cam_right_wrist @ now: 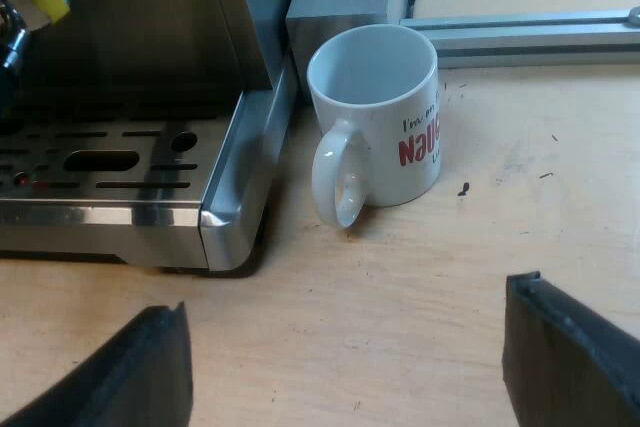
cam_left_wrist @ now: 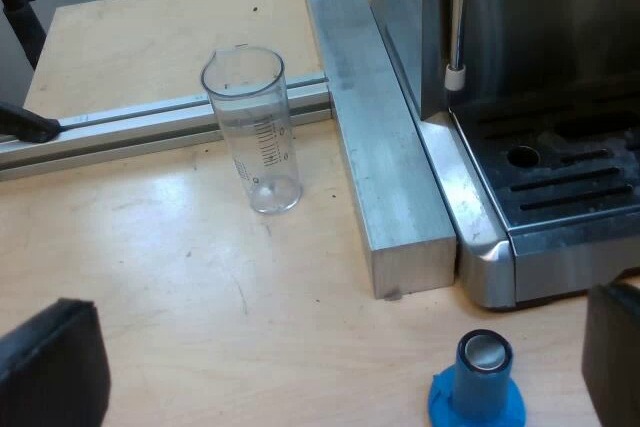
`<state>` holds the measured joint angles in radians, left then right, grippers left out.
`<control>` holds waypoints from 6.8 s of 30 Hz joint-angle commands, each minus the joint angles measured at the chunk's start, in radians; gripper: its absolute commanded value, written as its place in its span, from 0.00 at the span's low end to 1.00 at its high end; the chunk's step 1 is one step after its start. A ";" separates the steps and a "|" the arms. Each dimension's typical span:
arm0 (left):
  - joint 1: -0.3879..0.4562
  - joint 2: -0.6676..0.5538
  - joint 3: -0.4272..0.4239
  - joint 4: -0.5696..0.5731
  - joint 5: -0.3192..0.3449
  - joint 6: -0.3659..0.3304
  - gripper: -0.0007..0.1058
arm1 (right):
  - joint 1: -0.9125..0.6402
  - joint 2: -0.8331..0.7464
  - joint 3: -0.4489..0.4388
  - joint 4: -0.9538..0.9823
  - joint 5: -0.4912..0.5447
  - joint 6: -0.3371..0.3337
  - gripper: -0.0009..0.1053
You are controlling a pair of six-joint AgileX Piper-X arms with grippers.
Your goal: Grind coffee beans and then tamp
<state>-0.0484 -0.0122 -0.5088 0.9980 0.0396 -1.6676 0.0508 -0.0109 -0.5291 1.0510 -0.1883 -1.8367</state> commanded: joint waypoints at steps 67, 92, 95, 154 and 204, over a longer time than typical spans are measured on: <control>-0.422 0.405 -0.016 -0.325 0.456 0.063 0.66 | 0.530 0.411 -0.100 -0.275 -0.067 -0.163 0.56; -0.526 0.413 0.152 -0.549 0.524 0.080 0.66 | 1.180 0.644 -0.081 -0.434 0.635 0.156 0.50; -0.526 0.413 0.155 -0.554 0.524 0.080 0.66 | 1.252 0.706 -0.081 -0.479 0.726 0.247 0.50; -0.526 0.413 0.155 -0.554 0.526 0.080 0.66 | 1.327 1.211 0.172 -1.295 1.174 0.509 0.35; -0.526 0.413 0.155 -0.554 0.526 0.080 0.66 | 1.219 1.214 0.171 -1.396 1.208 0.463 0.35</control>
<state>-0.5703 0.4008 -0.3530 0.4623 0.5648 -1.5946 1.2844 1.2043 -0.3420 -0.3324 0.9666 -1.3719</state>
